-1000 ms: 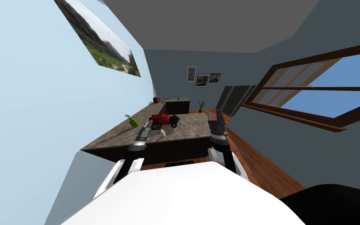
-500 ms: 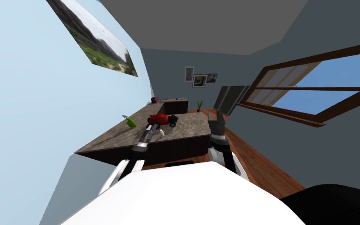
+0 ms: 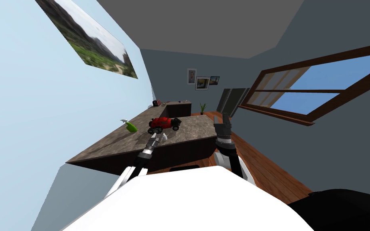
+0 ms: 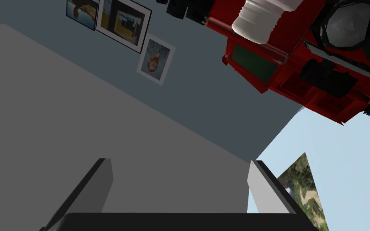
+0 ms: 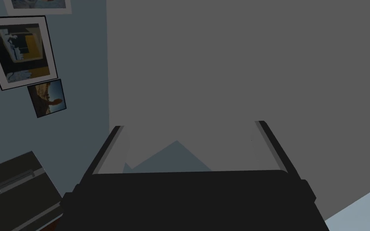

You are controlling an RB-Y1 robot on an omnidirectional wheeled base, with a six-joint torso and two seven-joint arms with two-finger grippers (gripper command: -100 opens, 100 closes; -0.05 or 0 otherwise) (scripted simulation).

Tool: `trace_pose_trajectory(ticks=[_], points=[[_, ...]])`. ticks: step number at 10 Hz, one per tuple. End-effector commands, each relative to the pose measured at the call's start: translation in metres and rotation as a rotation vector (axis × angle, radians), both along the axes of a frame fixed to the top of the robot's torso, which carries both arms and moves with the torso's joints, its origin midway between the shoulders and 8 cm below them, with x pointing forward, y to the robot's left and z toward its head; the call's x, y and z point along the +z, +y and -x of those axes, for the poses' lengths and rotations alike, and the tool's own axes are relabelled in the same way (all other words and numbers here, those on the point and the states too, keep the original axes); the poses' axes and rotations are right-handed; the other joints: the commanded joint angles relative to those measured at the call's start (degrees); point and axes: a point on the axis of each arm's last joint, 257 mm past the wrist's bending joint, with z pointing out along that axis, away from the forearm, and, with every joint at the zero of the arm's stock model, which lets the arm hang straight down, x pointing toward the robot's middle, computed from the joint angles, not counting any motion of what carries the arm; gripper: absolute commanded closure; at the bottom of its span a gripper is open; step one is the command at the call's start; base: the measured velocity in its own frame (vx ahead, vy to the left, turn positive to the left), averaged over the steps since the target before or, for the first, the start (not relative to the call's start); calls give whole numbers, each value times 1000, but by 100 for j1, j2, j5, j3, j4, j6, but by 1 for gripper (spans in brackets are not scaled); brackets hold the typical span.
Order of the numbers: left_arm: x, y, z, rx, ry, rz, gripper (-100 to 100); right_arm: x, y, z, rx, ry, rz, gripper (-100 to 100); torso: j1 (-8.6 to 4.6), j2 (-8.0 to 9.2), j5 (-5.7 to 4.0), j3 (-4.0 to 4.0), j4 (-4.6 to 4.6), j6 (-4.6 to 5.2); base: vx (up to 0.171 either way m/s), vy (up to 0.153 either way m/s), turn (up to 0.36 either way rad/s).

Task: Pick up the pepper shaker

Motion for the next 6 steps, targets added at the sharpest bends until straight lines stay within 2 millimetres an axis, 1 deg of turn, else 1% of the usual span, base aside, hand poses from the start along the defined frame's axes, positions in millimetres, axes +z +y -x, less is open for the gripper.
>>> trace_pose_trajectory(ticks=[1, 3, 4, 6], points=[[-24, 4, -1, 15, 42, -59, -100, 0, 0, 0, 0, 0, 0, 0, 0, 0, 0, 0, 0, 0, -5, 0, -83], [-50, 11, 1, 29, 90, -122, -100, 0, 0, 0, 0, 0, 0, 0, 2, -3, 0, -2, -1, 0, 0, 2, -85], [-73, 18, 5, 40, 134, -178, -100, 0, 0, 0, 0, 0, 0, 0, 2, -5, 0, -3, -1, -1, 12, -3, -134], [-92, 26, 9, 49, 172, -225, -100, 0, 0, 0, 0, 0, 0, 0, 0, -9, 0, -5, -2, 0, 19, -4, -115]])
